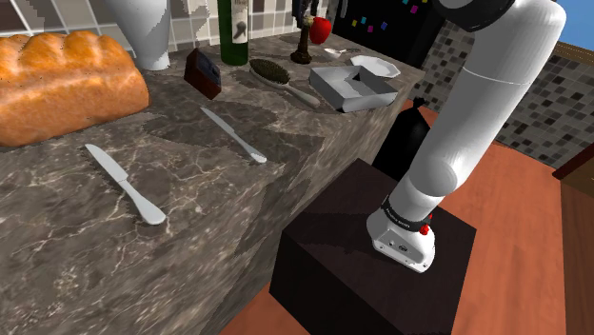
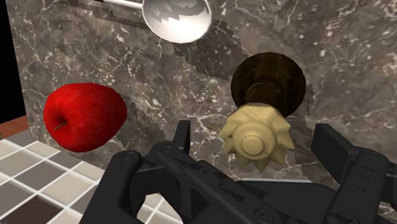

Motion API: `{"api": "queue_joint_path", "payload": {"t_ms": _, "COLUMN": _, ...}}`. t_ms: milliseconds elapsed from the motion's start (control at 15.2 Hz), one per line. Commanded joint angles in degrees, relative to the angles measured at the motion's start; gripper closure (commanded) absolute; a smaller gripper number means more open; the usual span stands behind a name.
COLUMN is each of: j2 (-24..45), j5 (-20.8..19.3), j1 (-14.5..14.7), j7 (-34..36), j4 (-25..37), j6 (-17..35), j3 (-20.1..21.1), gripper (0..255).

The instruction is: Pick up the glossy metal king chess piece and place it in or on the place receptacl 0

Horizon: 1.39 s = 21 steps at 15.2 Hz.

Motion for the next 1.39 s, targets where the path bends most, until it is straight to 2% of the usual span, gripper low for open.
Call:
{"api": "queue_joint_path", "payload": {"t_ms": 0, "j2": 0.0, "j5": 0.0, "j1": -0.1, "j7": 0.0, "j4": -0.6, "j6": 0.7, "j3": -0.1, "gripper": 0}}
{"api": "queue_joint_path", "payload": {"t_ms": 396, "j2": 0.1, "j5": 0.0, "j1": -0.1, "j7": 0.0, "j4": -0.5, "j6": 0.7, "j3": -0.1, "gripper": 0}}
{"api": "queue_joint_path", "payload": {"t_ms": 462, "j2": 0.1, "j5": 0.0, "j1": -0.1, "j7": 0.0, "j4": -0.5, "j6": 0.7, "j3": -0.1, "gripper": 255}}
{"api": "queue_joint_path", "payload": {"t_ms": 1056, "j2": 0.1, "j5": 0.0, "j1": -0.1, "j7": 0.0, "j4": -0.6, "j6": 0.7, "j3": -0.1, "gripper": 255}}
{"api": "queue_joint_path", "payload": {"t_ms": 1320, "j2": 0.6, "j5": 0.2, "j1": -0.1, "j7": -0.8, "j4": 3.3, "j6": -2.5, "j3": -0.1, "gripper": 255}}
